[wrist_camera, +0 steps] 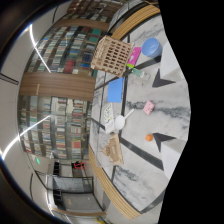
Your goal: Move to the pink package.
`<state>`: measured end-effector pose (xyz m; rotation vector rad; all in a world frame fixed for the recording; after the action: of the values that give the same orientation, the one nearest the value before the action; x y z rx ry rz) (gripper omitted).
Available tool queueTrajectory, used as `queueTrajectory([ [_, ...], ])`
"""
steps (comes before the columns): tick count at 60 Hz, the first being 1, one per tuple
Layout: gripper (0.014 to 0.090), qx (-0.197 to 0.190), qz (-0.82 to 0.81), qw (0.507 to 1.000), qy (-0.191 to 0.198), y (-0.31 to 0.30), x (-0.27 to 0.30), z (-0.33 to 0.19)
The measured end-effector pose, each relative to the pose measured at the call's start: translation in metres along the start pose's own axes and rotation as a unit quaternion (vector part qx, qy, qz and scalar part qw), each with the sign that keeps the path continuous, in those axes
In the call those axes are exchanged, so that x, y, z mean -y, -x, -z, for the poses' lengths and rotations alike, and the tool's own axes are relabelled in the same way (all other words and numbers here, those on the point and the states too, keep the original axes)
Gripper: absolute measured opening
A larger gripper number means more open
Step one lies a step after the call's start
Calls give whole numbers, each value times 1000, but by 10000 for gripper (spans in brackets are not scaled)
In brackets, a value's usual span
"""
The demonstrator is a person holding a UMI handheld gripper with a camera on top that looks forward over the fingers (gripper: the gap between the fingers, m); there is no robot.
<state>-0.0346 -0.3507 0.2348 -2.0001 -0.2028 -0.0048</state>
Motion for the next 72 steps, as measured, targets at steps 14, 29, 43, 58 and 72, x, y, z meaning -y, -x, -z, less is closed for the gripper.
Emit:
queueTrajectory([
  [14,859,-3,-6,1000,12,-25,-10,18],
  [29,857,-53,-18,998,30,-153,-28,32],
  [43,859,-116,-20,992,53,-300,-40,4],
  [58,859,-135,-36,988,60,-416,-37,-95],
  [72,859,-112,-50,988,94,-448,-38,-196],
])
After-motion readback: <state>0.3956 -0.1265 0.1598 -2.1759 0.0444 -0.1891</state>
